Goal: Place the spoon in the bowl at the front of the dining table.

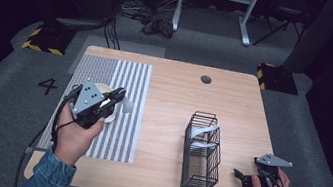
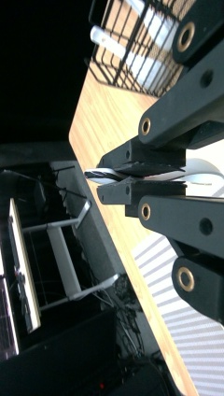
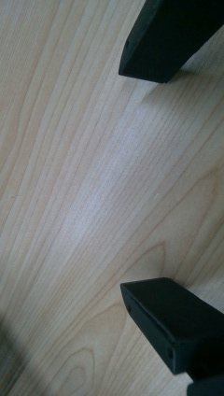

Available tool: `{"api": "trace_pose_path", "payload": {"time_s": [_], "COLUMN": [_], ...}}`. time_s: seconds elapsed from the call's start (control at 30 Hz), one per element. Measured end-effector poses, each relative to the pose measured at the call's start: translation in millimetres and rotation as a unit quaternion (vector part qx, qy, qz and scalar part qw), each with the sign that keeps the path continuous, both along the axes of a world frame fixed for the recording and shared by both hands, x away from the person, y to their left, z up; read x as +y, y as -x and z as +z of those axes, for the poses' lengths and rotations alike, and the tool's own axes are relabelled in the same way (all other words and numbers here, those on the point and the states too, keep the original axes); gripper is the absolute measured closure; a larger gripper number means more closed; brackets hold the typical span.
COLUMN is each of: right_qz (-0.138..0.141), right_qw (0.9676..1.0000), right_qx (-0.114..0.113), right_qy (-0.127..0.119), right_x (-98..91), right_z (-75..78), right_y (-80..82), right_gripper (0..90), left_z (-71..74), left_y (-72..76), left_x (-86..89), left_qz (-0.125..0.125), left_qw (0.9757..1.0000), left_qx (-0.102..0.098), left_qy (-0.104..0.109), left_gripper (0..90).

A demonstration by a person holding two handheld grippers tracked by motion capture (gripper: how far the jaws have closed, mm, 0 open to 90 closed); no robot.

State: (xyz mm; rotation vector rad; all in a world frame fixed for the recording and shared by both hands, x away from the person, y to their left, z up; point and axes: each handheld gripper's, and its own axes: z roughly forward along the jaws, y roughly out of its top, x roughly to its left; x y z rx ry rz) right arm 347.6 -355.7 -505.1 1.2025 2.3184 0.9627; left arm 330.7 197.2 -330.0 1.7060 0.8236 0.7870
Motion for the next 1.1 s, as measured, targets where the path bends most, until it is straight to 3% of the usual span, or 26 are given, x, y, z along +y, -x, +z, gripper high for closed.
{"api": "trace_pose_path", "payload": {"time_s": [0.5, 0.7, 1.1], "right_qz": [0.001, 0.0, 0.0], "right_qw": [1.0, 1.0, 1.0], "right_qx": [0.001, 0.0, 0.0], "right_qy": [0.0, 0.0, 0.0], "right_x": [-0.1, 0.0, 0.0], "right_z": [0.1, 0.0, 0.0], "right_y": [0.0, 0.0, 0.0], "right_gripper": [0.0, 0.0, 0.0], "left_z": [-6.3, -13.4, -32.3], "left_y": [-20.4, -28.5, -45.6], "left_x": [44.1, 59.9, 88.2], "left_qz": [0.048, 0.063, 0.093], "left_qw": [0.9988, 0.998, 0.9955], "left_qx": [-0.001, 0.001, 0.014], "left_qy": [0.0, 0.008, -0.006], "left_gripper": [84.9, 84.9, 84.9]}}
